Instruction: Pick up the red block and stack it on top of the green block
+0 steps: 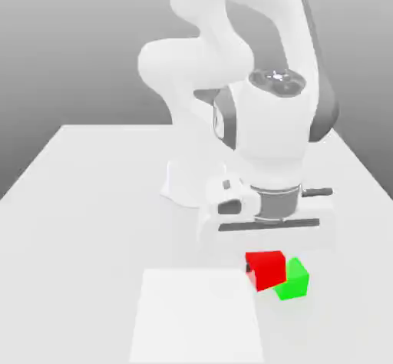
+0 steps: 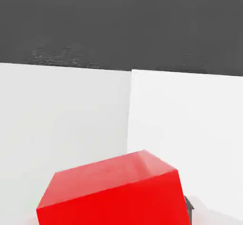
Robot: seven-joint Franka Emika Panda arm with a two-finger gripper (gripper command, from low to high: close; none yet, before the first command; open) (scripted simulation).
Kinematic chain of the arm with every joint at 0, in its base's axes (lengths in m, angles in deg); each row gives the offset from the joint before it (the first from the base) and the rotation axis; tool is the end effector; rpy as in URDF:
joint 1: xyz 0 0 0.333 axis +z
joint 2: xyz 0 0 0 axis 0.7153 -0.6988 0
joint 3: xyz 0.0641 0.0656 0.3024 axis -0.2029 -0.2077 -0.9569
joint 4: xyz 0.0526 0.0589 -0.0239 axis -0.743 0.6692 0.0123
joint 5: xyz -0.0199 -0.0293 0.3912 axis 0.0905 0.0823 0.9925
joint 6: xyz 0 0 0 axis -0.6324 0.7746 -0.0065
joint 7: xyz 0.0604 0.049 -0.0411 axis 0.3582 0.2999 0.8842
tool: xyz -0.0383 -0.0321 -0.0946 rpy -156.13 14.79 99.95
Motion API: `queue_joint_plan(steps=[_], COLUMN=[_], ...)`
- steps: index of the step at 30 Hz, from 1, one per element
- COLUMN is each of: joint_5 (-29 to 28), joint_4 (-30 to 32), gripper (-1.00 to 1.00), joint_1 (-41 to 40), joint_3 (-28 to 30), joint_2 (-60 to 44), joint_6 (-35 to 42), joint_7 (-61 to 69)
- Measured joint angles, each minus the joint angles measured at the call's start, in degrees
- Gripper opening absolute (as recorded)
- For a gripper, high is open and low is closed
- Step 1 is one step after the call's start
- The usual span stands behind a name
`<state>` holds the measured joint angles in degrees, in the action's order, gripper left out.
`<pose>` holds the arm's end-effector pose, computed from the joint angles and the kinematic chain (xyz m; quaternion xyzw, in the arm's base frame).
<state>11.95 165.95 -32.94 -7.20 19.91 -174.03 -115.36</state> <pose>0.3721 0.1503 0.2409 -0.9451 0.3266 0.0042 0.0067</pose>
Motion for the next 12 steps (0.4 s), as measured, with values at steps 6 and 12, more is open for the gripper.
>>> queue_joint_plan(steps=[6,12], joint_5=[-3.3,-7.0], joint_4=[3.9,3.8], gripper=[-1.00,1.00], joint_1=[2.1,2.5], joint_3=[-2.0,-0.8], joint_2=[-2.6,-8.1], joint_6=[-6.4,-11.6], joint_7=[-7.0,-9.7])
